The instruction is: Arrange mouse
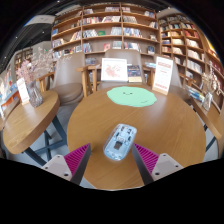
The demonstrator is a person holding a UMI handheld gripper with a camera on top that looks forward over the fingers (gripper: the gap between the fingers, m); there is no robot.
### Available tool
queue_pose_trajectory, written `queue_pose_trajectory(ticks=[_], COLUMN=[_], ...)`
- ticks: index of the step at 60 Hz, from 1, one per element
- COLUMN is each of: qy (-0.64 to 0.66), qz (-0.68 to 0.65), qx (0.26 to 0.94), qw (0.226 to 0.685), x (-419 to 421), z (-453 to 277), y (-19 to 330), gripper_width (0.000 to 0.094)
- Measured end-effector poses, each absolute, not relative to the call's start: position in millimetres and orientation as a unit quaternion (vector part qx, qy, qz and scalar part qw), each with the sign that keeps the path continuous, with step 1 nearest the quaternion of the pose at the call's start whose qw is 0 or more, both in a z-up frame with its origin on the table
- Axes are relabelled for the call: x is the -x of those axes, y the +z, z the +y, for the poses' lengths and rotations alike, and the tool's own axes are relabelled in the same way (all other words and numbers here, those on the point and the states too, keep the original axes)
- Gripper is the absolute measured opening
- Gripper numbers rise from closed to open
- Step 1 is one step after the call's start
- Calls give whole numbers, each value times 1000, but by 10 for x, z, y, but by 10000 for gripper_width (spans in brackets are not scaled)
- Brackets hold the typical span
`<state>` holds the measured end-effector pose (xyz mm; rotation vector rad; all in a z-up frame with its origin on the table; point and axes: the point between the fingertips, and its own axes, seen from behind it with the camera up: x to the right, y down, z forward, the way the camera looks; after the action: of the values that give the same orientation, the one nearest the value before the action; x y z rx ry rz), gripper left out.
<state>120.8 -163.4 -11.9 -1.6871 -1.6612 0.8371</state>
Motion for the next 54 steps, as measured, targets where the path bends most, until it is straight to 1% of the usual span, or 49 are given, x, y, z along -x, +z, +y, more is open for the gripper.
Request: queue_pose_trajectory(ticks=[27, 31, 35, 40, 42, 44, 50, 54], qy=[317, 317, 317, 320, 321, 326, 321, 324], qz=[-648, -648, -648, -649, -649, -650, -659, -656], qx=[623, 624, 623, 619, 617, 614, 607, 612], qw=[302, 301, 302, 305, 308, 309, 308, 301], x=[-613, -577, -566, -541, -523, -510, -517, -525], z=[-1801, -1807, -1794, -1794, -1796, -1800, -1800, -1808], y=[-137, -139, -142, -138, -134, -135, -125, -31], gripper_width=[843, 829, 793, 696, 620, 466, 425, 410])
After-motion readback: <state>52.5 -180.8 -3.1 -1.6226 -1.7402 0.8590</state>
